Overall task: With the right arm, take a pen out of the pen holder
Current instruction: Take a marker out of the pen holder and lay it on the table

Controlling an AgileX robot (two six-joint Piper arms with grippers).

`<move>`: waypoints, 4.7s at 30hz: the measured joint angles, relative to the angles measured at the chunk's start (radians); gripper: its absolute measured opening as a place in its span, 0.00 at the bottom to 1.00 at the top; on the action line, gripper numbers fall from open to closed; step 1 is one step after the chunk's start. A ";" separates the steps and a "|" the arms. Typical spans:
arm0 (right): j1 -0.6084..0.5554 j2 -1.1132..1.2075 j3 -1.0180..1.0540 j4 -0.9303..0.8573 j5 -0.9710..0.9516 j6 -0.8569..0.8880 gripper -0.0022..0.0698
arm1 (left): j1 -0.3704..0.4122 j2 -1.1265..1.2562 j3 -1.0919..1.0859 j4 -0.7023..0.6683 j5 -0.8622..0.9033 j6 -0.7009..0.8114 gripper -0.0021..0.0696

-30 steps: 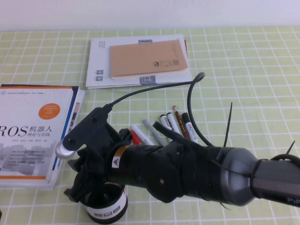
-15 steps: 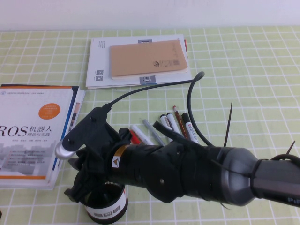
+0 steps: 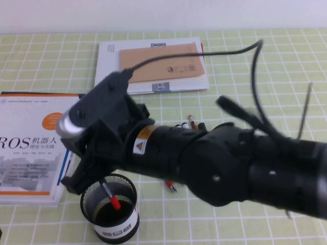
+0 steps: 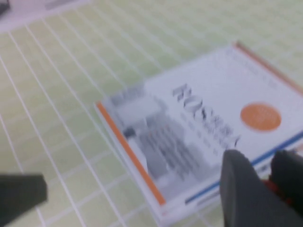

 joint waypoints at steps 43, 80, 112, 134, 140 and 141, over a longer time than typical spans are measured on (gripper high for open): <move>-0.608 0.165 -0.160 -0.129 0.602 0.363 0.14 | 0.000 0.000 0.000 0.000 0.000 0.000 0.02; -0.662 0.421 -0.341 -0.098 0.672 0.363 0.16 | 0.000 0.000 0.000 0.000 0.000 0.000 0.02; -0.642 -0.348 0.150 -0.149 0.624 0.363 0.02 | 0.000 0.000 0.000 0.000 0.000 0.000 0.02; -0.640 -0.894 0.746 -0.224 0.538 0.363 0.01 | 0.000 0.000 0.000 0.000 0.000 0.000 0.02; -0.650 -0.955 0.990 -0.248 0.137 0.363 0.01 | 0.000 0.000 0.000 0.000 0.000 0.000 0.02; -0.666 -0.981 1.036 -0.250 0.077 0.363 0.01 | 0.000 0.000 0.000 0.000 0.000 0.000 0.02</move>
